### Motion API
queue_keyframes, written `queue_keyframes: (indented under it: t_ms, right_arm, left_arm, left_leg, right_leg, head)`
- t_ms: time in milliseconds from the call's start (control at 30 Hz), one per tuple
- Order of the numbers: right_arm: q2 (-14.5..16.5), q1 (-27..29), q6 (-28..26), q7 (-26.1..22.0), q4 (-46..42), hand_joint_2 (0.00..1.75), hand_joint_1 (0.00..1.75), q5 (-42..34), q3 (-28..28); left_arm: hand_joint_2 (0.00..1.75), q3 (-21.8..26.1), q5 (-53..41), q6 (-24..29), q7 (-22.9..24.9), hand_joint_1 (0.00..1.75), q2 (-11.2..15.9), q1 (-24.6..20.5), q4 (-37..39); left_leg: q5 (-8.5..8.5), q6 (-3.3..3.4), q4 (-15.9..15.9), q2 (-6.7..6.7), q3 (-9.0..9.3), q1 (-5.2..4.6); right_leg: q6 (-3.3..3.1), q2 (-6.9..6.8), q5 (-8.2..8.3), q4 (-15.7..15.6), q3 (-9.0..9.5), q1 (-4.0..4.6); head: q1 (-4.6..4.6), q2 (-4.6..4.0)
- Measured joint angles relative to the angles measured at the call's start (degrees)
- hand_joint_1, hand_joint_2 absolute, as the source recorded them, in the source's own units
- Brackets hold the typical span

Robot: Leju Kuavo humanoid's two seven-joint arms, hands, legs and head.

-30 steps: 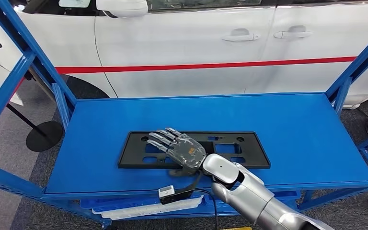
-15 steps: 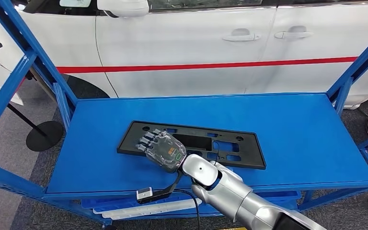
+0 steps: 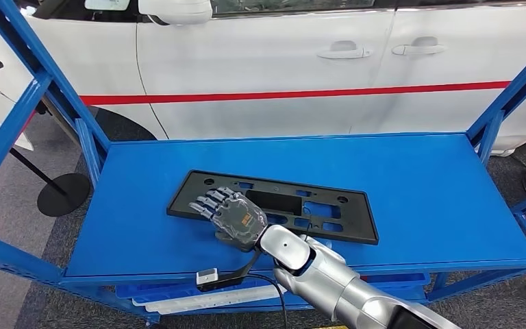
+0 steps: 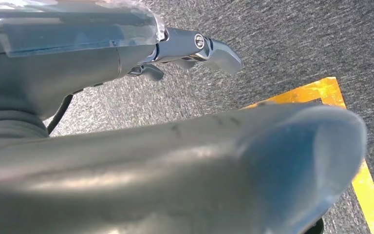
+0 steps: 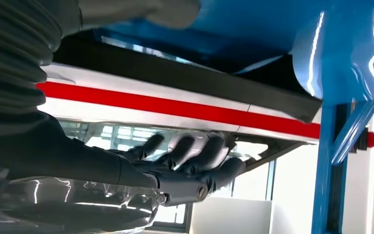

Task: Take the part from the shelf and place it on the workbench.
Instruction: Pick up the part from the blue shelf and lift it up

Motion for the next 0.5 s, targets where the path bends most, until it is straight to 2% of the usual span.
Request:
queue_keyframes:
  t_ms: [67,200,500]
  right_arm:
    - [0.0,0.1,0.4,0.0,0.1,0.00,0.00,0.0,0.0]
    - [0.0,0.3,1.0,0.4,0.2,1.75,0.00,1.1,0.0]
    - [0.1,0.1,0.4,2.7,0.9,1.75,0.00,6.4,0.5]
  left_arm:
    - [0.00,0.0,0.0,0.0,0.0,0.00,0.0,0.0,0.0]
    - [0.00,0.0,-0.1,-0.1,0.0,0.00,0.0,0.0,0.0]
    - [0.00,0.0,-0.7,-0.4,0.1,0.00,0.0,0.0,0.0]
  left_leg:
    - [0.00,0.00,0.0,0.00,0.00,0.00]
    - [0.00,0.00,0.0,0.00,0.00,0.00]
    - [0.00,0.00,0.0,0.00,0.00,0.00]
  right_leg:
    - [0.00,0.00,0.00,0.0,0.00,0.00]
    - [0.00,0.00,0.00,0.0,0.00,0.00]
    - [0.00,0.00,0.00,0.0,0.01,-0.01]
  head:
    - [0.00,0.00]
    - [0.00,0.00]
    - [0.00,0.00]
